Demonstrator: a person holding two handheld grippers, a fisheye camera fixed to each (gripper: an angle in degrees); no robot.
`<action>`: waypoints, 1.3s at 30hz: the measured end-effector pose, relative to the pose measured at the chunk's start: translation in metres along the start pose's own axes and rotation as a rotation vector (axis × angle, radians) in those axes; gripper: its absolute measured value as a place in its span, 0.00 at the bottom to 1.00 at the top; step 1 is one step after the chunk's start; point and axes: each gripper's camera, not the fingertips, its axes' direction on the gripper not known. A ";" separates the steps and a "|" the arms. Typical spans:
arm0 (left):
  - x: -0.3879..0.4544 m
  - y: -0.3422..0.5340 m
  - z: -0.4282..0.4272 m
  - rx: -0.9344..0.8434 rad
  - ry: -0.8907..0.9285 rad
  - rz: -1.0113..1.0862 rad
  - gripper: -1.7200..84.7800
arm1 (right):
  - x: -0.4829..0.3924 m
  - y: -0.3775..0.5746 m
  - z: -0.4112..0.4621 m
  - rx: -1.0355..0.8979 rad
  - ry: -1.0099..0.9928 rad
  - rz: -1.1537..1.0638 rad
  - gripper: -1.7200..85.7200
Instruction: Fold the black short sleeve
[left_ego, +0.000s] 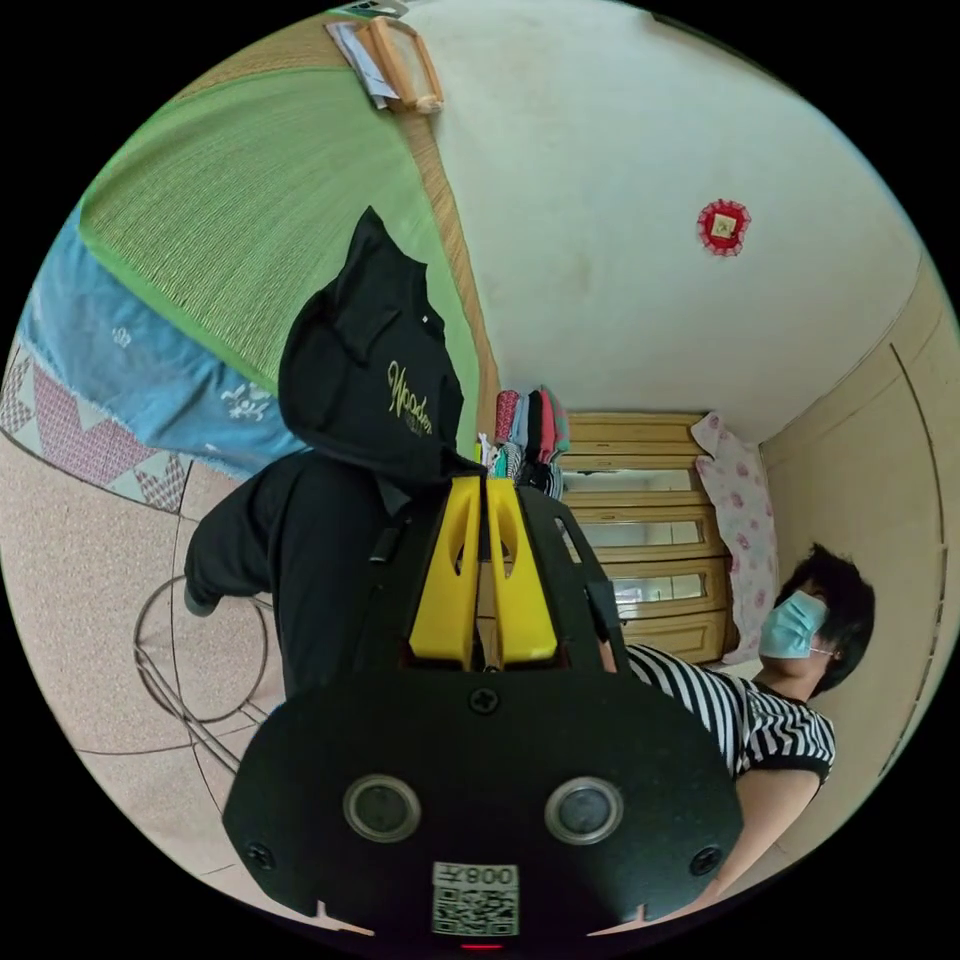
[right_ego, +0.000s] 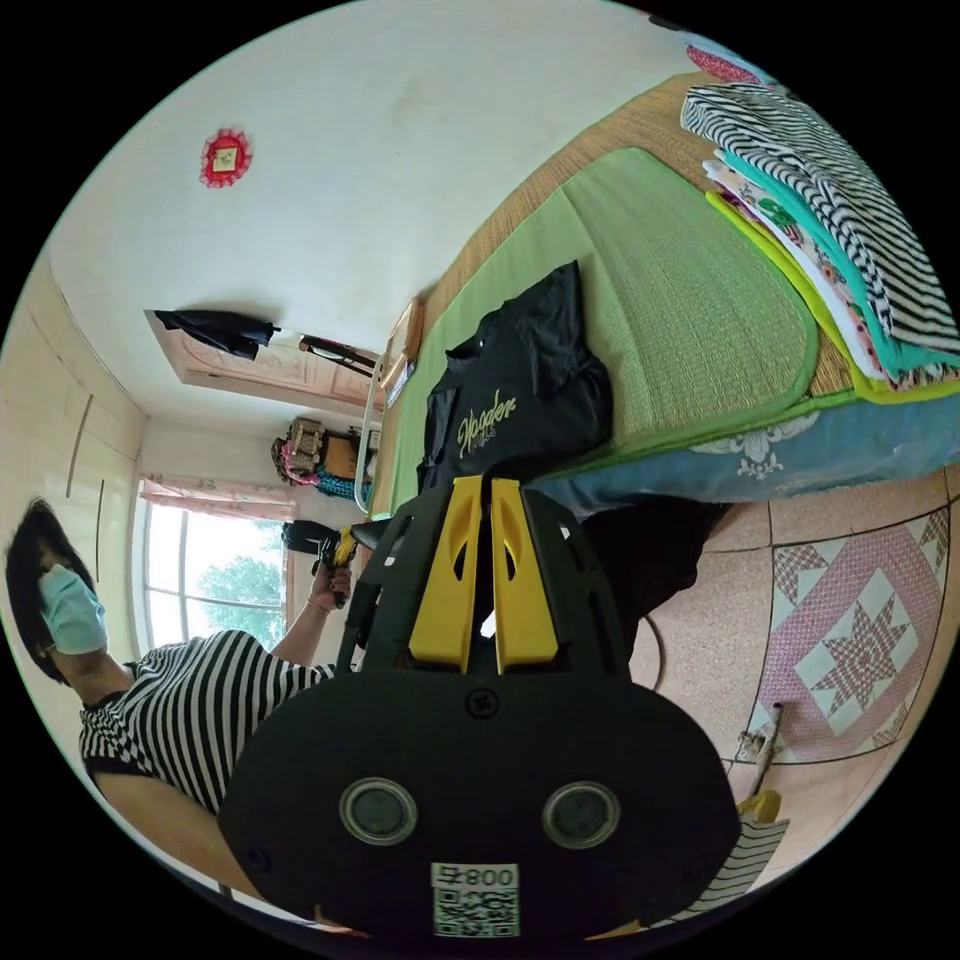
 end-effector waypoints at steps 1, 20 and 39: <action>0.009 -0.007 -0.001 0.008 0.004 0.009 0.03 | -0.002 -0.014 0.002 0.006 0.000 -0.011 0.04; 0.151 -0.175 0.022 0.017 -0.156 0.068 0.03 | -0.001 -0.302 0.093 -0.102 0.083 -0.038 0.03; 0.228 -0.266 0.023 0.008 -0.303 -0.048 0.03 | -0.005 -0.495 0.187 -0.237 0.140 0.008 0.04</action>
